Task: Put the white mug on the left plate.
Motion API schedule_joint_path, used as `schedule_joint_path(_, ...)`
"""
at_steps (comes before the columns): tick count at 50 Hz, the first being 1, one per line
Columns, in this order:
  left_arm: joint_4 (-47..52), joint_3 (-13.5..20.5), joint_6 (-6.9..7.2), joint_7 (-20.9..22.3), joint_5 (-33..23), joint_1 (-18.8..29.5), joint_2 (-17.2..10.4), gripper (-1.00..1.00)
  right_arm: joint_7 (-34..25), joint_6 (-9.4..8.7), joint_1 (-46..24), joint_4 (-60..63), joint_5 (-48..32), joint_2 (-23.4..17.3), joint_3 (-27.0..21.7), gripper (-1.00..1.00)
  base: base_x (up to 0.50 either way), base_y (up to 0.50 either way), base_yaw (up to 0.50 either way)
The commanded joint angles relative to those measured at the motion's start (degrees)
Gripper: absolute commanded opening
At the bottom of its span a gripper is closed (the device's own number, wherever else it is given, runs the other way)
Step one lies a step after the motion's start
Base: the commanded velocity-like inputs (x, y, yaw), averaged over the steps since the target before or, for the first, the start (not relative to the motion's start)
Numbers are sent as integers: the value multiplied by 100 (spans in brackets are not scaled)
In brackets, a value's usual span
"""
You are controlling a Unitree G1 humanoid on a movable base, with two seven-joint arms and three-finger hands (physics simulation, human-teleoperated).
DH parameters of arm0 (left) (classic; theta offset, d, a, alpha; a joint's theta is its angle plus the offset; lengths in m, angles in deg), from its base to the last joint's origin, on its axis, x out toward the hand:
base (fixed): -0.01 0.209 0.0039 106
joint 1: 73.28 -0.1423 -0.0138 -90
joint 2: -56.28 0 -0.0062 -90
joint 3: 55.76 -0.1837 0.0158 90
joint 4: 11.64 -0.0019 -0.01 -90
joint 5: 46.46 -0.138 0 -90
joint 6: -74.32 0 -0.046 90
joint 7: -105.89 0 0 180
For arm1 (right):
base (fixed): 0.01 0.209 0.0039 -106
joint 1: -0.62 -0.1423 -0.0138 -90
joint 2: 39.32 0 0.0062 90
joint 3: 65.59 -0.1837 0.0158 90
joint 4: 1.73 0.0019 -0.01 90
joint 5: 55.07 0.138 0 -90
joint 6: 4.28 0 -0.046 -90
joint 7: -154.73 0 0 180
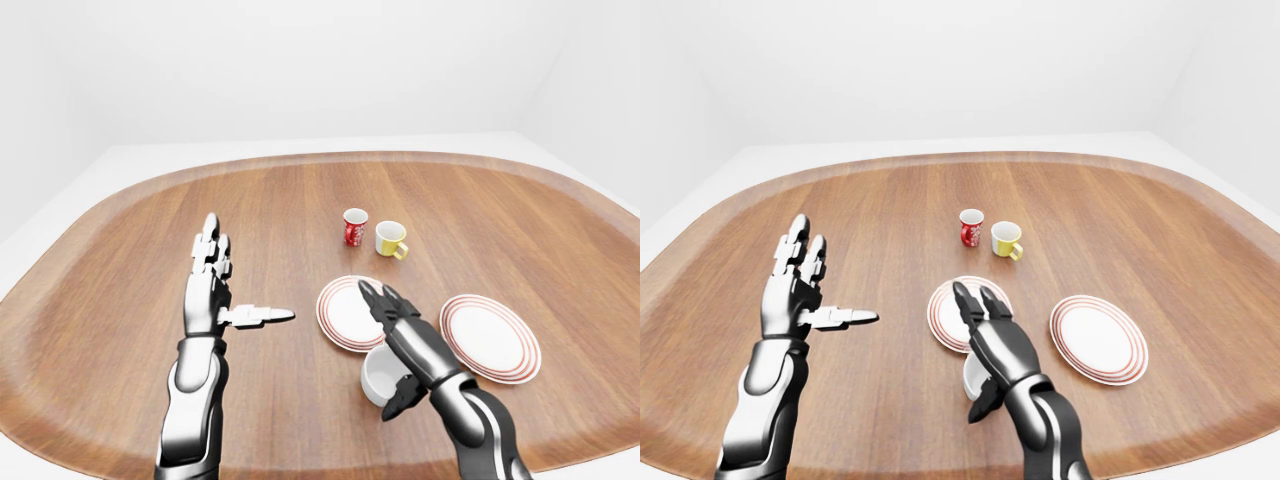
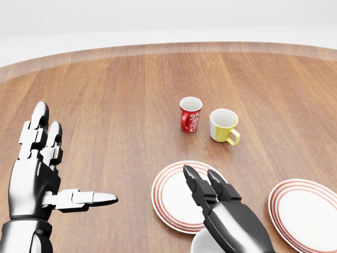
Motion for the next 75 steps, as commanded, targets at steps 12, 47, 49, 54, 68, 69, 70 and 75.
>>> schedule_joint_path(12, 3, -7, 0, -2, -2, -9, 2, 99, 416, 84, -78, -508, -323, 20, -41, 100, 0, 0, 0)
schedule_joint_path(47, 8, 6, 0, 5, 2, -11, 0, 99, 938, 348, -273, -1184, -568, 35, 1, 100, 0, 0, 0)
schedule_joint_path(49, 9, 5, 0, 5, 3, -13, 0, 99, 937, 355, -254, -1184, -579, 30, 11, 100, 0, 0, 0)
schedule_joint_path(54, 7, 5, 0, 5, 2, -15, 0, 99, 1018, 435, -168, -1311, -611, -17, 29, 100, 0, 0, 0)
schedule_joint_path(68, 38, -3, 0, 13, -3, -36, 4, 99, 958, 519, -55, -1368, -802, -86, -45, 100, 0, 0, 0)
schedule_joint_path(69, 52, -3, 0, 12, -2, -38, 5, 99, 968, 539, -49, -1400, -802, -90, -53, 100, 0, 0, 0)
schedule_joint_path(70, 51, -4, 0, 13, 0, -40, 7, 99, 976, 546, -59, -1424, -802, -87, -63, 100, 0, 0, 0)
schedule_joint_path(75, 51, -5, 0, 13, -3, -45, 8, 99, 982, 578, -99, -1486, -807, -91, -137, 100, 0, 0, 0)
